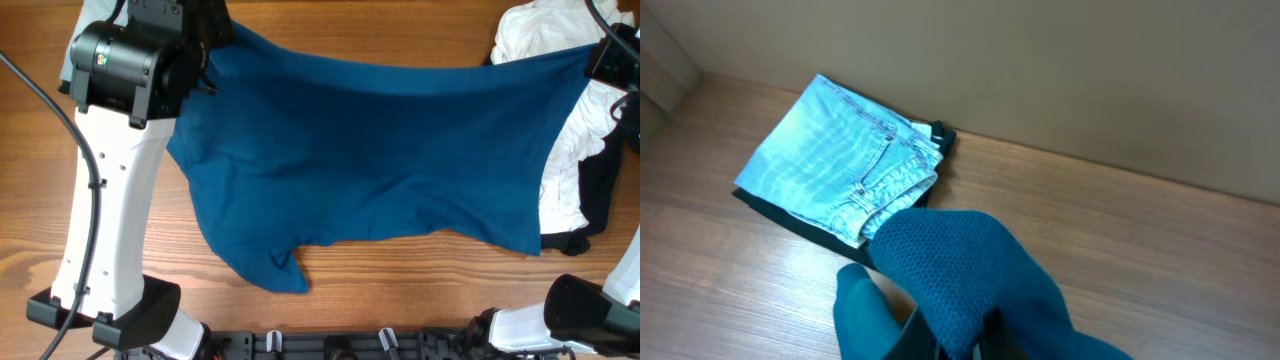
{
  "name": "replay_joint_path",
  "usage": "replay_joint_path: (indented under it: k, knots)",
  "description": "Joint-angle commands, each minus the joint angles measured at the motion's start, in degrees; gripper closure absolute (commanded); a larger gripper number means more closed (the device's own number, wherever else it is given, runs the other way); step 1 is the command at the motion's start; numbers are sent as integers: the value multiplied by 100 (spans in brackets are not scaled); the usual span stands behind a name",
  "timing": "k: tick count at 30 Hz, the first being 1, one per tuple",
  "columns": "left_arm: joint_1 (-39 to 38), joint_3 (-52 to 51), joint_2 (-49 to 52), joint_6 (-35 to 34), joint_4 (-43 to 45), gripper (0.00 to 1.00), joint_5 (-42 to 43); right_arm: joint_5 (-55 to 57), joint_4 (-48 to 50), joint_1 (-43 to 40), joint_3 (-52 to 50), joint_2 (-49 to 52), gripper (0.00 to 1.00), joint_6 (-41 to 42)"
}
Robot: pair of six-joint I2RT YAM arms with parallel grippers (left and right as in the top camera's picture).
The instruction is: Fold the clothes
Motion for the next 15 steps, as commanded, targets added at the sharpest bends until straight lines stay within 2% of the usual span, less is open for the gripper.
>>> replay_joint_path:
  k: [1,8,15]
  knots:
    - [48,52,227,-74,61,96,72,-94,-13,-22,39,-177,96,-120]
    - [155,52,841,-66,721,96,116,-96,352,-22,37,-109,96,-160]
    - [861,52,1569,-50,2271,96,590,-120,2369,50,-22,872,96,-48]
